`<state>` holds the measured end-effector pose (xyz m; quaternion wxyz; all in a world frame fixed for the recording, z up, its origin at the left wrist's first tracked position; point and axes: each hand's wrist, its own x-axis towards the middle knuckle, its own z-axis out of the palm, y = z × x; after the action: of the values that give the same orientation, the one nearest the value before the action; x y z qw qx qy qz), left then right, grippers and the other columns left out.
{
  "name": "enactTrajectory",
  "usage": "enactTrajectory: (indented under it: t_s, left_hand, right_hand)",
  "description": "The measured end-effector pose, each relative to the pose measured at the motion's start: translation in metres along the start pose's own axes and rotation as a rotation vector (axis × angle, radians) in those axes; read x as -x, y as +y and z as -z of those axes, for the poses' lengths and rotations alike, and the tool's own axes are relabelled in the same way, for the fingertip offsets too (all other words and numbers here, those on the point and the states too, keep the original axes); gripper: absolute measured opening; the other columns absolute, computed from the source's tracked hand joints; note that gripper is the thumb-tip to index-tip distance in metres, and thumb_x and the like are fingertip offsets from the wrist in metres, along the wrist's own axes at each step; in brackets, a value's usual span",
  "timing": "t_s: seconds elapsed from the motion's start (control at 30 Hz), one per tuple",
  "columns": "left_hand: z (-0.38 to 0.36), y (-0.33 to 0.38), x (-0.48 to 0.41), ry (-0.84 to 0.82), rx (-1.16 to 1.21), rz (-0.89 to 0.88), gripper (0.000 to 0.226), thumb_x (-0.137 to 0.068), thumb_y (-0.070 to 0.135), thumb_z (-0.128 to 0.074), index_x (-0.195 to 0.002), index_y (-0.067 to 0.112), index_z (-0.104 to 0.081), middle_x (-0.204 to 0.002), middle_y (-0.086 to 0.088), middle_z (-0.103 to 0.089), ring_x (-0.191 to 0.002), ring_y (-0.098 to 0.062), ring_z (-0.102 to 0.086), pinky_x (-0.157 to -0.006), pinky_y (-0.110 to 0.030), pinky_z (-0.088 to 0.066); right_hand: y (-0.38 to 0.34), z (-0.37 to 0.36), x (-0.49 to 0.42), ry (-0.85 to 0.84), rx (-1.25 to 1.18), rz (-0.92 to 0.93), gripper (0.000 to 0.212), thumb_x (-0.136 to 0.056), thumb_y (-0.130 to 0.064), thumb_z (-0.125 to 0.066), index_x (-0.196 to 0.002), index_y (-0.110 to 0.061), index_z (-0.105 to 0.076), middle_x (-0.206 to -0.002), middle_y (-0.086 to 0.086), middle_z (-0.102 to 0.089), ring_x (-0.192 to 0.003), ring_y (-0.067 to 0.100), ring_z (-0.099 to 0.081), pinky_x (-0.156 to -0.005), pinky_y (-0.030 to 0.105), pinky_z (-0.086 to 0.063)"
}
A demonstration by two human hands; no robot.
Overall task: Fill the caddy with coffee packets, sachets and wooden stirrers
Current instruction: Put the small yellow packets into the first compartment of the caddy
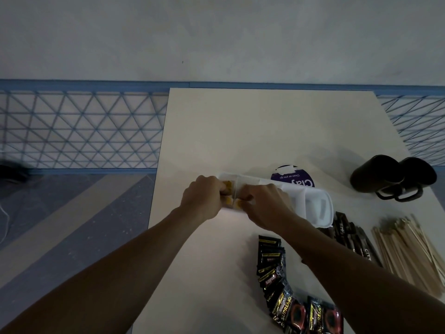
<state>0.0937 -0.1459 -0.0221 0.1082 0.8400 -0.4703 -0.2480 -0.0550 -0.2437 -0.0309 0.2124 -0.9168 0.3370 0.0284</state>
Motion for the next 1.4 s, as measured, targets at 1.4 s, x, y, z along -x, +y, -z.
enactTrajectory:
  t_s: [1.4]
  left_hand:
    - [0.006,-0.001,0.0,0.109,0.06,0.015,0.022,-0.088,0.017,-0.066,-0.106,0.025,-0.075,-0.107,-0.004,-0.059,-0.094,-0.028,-0.063,-0.076,-0.035,-0.053]
  right_hand:
    - [0.007,0.014,-0.005,0.058,0.053,-0.087,0.026,-0.086,-0.028,-0.065,-0.111,-0.022,-0.073,-0.098,-0.002,-0.068,-0.082,0.019,-0.064,-0.072,0.033,-0.054]
